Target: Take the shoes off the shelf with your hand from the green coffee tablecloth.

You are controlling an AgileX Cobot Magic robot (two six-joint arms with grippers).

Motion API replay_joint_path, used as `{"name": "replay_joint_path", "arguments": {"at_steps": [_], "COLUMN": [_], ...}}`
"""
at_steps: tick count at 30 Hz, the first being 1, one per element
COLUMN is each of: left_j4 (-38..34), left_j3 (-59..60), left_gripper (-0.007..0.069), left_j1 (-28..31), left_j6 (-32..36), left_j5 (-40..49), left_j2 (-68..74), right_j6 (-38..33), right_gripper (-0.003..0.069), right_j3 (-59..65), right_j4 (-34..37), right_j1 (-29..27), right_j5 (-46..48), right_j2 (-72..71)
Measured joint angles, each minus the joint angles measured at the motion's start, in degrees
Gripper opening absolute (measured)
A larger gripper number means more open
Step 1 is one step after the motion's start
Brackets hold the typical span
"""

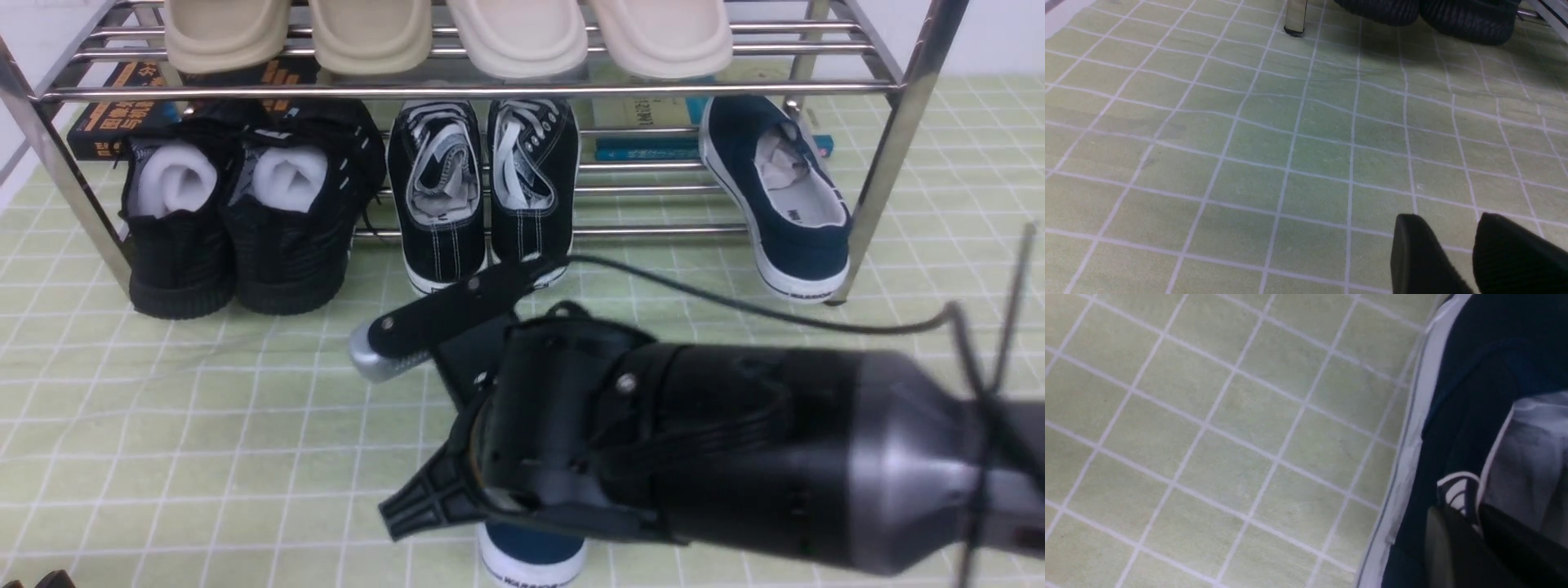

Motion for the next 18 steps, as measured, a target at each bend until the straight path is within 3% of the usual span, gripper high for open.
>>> {"name": "replay_joint_path", "arguments": {"at_steps": [5, 9, 10, 11, 13, 15, 16, 18], "left_j4": [0.0, 0.0, 0.0, 0.0, 0.0, 0.0, 0.0, 0.0], "left_j3": [0.0, 0.0, 0.0, 0.0, 0.0, 0.0, 0.0, 0.0], "left_gripper": [0.0241, 0.0241, 0.0241, 0.0241, 0.0241, 0.0241, 0.0241, 0.0241], "left_j1": [0.0, 0.0, 0.0, 0.0, 0.0, 0.0, 0.0, 0.0], "left_j6": [0.0, 0.0, 0.0, 0.0, 0.0, 0.0, 0.0, 0.0], "left_j5": [0.0, 0.0, 0.0, 0.0, 0.0, 0.0, 0.0, 0.0], "left_j2": [0.0, 0.0, 0.0, 0.0, 0.0, 0.0, 0.0, 0.0], "right_j6": [0.7, 0.64, 0.59, -0.42, -4.75, -9.06, -14.84, -18.54], "right_gripper": [0.0111, 0.0295, 0.0306, 0.0375, 0.046, 0.0493, 0.0498, 0.0487], "right_j3": [0.0, -0.59, -0.69, -1.56, -3.95, -5.91, -8.43, -10.16], "right_j4": [3.03, 6.89, 6.89, 8.16, 9.47, 9.56, 9.56, 9.71], "right_j1": [0.0, 0.0, 0.0, 0.0, 0.0, -0.06, -0.39, -0.91], "right_j5": [-3.32, -4.33, -4.21, -2.47, 2.47, 7.05, 11.42, 14.93], "right_j2": [1.88, 1.2, 1.1, 0.46, -0.87, -2.32, -3.7, -4.85]}}
